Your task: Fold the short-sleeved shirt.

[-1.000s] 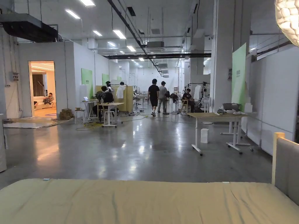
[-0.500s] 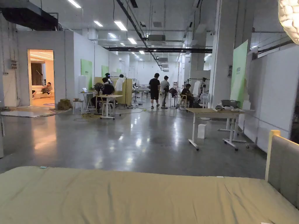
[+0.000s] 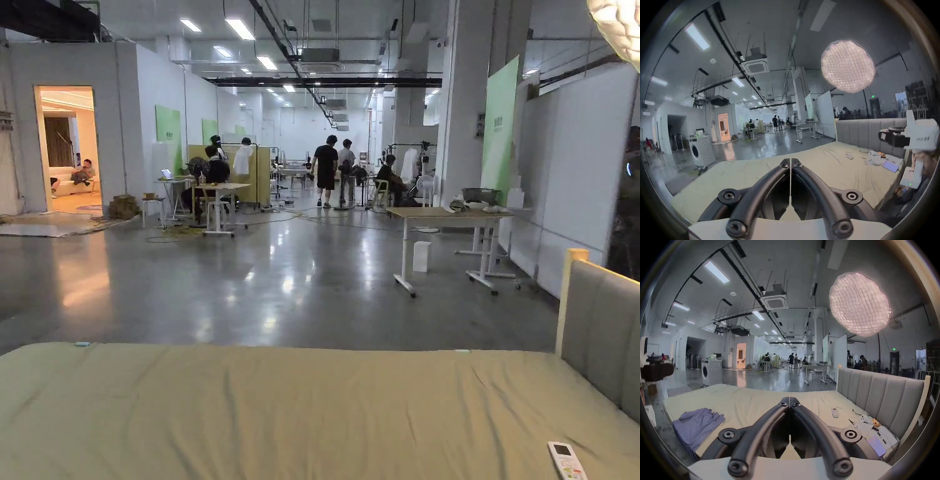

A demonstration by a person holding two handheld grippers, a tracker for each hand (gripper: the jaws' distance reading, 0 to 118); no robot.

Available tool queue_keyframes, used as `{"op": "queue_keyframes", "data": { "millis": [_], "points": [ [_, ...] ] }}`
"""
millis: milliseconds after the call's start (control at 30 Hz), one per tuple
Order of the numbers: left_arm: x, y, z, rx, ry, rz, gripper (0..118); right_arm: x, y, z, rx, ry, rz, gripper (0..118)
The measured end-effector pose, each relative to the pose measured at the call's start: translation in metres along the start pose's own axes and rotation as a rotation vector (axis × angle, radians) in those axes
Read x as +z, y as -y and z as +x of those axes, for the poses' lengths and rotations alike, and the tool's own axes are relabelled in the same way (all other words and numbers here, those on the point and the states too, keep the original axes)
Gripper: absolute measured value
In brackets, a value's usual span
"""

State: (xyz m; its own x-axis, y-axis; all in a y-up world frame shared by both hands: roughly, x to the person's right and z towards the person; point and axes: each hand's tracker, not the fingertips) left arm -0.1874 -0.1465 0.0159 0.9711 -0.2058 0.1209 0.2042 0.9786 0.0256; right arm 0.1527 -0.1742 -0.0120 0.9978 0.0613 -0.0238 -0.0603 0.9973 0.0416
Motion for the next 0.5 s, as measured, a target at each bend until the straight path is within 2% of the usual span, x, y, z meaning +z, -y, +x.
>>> {"op": "queue_keyframes", "data": {
  "millis": [33, 67, 167, 200, 267, 433, 500],
  "points": [
    [-0.001, 0.000, 0.004, -0.013, -0.016, 0.003, 1, -0.001, -0.003, 0.000, 0.011, -0.021, 0.033, 0],
    [-0.003, -0.001, 0.003, -0.017, -0.023, 0.007, 1, -0.003, -0.001, 0.001, -0.053, -0.027, -0.016, 0],
    [-0.007, -0.001, 0.007, 0.000, -0.020, 0.008, 1, 0.000, -0.006, 0.000, -0.026, -0.022, 0.000, 0],
    [-0.007, -0.004, -0.001, 0.037, -0.016, 0.009, 1, 0.000, -0.008, -0.002, 0.016, -0.026, 0.013, 0],
    [-0.008, -0.003, -0.005, 0.107, -0.011, 0.021, 1, 0.002, -0.009, -0.004, 0.038, -0.038, 0.016, 0],
    [-0.012, 0.003, -0.016, 0.084, -0.052, -0.016, 1, 0.002, -0.006, -0.003, -0.007, -0.067, 0.003, 0],
    [-0.014, 0.008, -0.027, 0.120, -0.049, -0.042, 1, 0.000, -0.004, -0.003, -0.015, -0.069, -0.016, 0]
  ]
}}
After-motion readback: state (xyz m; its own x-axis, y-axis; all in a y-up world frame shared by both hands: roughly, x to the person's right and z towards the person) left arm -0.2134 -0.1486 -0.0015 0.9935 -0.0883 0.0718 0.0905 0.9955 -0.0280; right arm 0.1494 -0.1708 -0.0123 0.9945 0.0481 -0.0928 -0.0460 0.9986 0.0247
